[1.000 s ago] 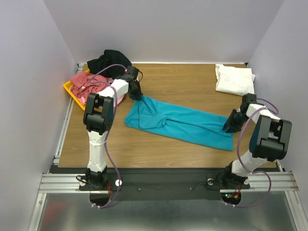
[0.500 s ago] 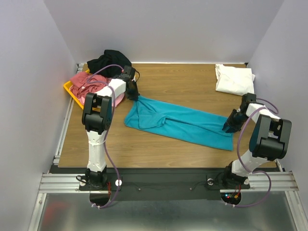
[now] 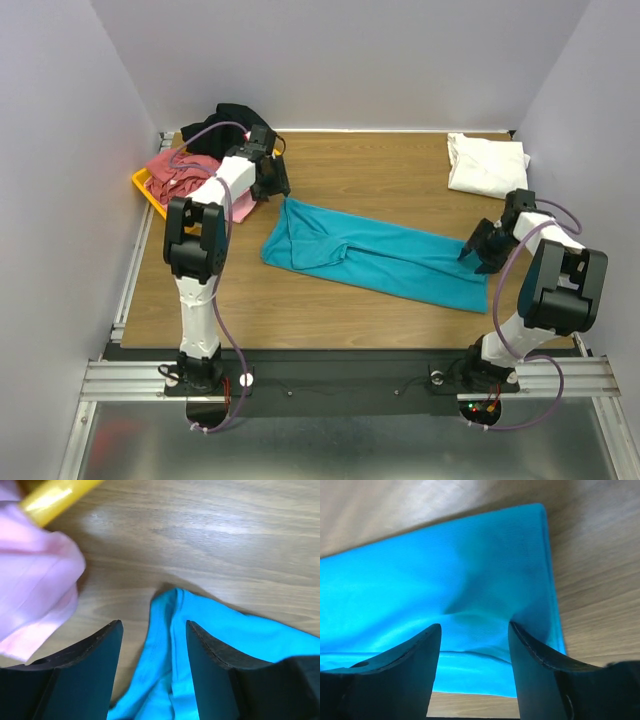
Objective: Fold and stack the t-shirts
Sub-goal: Fold the tshirt
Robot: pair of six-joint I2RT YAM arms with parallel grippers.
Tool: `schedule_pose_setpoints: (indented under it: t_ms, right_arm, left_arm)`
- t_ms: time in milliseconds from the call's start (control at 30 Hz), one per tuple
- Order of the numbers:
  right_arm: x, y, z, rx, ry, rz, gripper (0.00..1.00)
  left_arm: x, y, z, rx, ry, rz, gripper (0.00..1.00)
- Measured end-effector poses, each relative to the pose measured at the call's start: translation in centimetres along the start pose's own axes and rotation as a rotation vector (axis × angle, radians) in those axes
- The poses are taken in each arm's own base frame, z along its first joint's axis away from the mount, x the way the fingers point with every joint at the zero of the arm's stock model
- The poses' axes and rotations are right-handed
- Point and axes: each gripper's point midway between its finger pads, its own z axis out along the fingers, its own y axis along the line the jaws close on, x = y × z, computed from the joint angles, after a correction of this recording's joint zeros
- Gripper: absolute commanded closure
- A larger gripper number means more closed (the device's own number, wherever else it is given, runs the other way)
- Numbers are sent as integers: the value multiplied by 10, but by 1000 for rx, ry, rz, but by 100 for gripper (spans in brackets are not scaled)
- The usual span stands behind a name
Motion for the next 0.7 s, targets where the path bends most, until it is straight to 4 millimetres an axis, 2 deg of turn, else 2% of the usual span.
schedule_pose_setpoints:
  t_ms: [67,167,233,267,333,400,467,533,600,633,700]
  right_arm:
    - [-4,6,-4,-25,-11,-1,37]
    - [-11,15,-9,-51,-29,-15,37]
    - [-13,20,-11,-61,-35,-26,37]
    - [-13,23,-11,-66,-36,-36,37]
    - [-12,28,-12,-75,-35,-53,37]
    - [-11,32,-12,-82,-33,-67,37]
    - [-10,34,-12,-85,-29,-78,37]
    - [-9,35,-12,-86,-29,-89,37]
    - [-9,35,-11,-86,-30,-96,37]
    - [-7,34,-10,-84,-27,-97,37]
    - [-3,33,-7,-81,-15,-106,36]
  left_arm:
    - [-7,-4,-16,9,-25,-12,35]
    - [-19,-22,-50,53,-94,-17,33]
    - [-15,-37,-66,88,-116,-9,32]
    - [-8,-50,-76,116,-121,6,32]
    - [12,-75,-83,168,-107,44,31]
    - [40,-97,-78,215,-63,85,31]
    - [81,-109,-63,243,28,117,29]
    - [116,-110,-46,249,114,134,28]
    - [144,-101,-28,230,197,133,29]
    - [151,-99,-22,234,229,116,29]
    - [140,-103,-23,258,200,107,28]
